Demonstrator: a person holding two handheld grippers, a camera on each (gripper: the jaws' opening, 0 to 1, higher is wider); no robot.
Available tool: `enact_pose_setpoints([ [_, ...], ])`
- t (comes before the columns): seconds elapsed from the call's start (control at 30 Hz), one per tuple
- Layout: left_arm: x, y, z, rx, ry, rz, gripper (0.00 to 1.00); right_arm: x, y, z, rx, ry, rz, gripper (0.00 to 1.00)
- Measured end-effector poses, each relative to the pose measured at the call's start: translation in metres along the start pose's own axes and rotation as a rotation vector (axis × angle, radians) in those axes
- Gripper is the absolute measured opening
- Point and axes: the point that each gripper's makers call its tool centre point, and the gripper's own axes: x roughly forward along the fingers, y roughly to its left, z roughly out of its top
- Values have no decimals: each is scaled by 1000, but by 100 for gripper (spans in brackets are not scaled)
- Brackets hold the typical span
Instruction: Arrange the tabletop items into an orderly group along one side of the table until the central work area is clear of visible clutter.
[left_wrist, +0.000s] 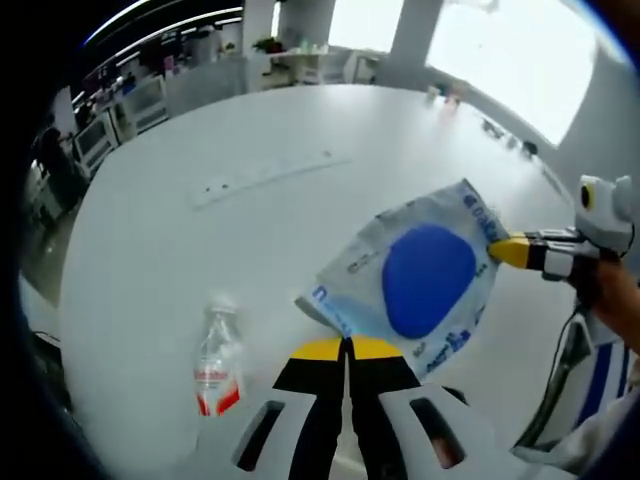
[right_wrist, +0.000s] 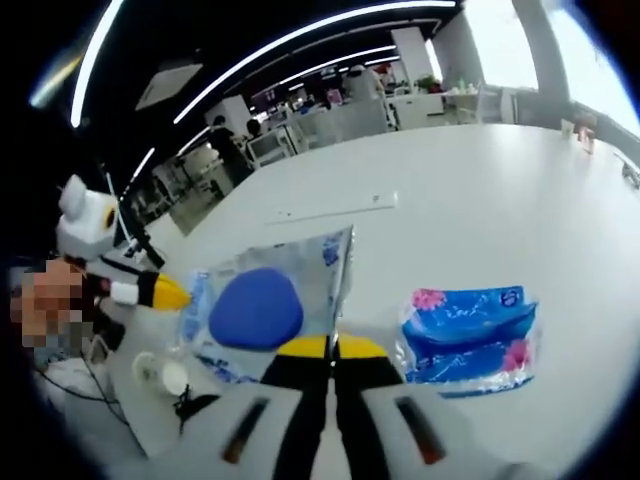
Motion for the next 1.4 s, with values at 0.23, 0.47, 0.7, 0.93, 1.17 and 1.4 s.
enact_pose_setpoints([
  [0.23,15,8,0,17,22,-11,0,10,-5,-10,55,10,-18,0],
  [0.47,31,12,-5,14,49,-19,0,21,-11,-20,87,24,-46,0],
  [0.7,41,12,-8,16,64,-27,0,26,-17,-25,98,33,-66,0],
  [0.93,46,12,-7,29,66,-32,0,29,-21,-30,116,39,-75,0],
  [1.17,51,14,-10,35,77,-31,0,32,-22,-35,124,48,-80,0],
  [1.4,54,15,-12,29,87,-36,0,36,-25,-39,128,59,-83,0],
])
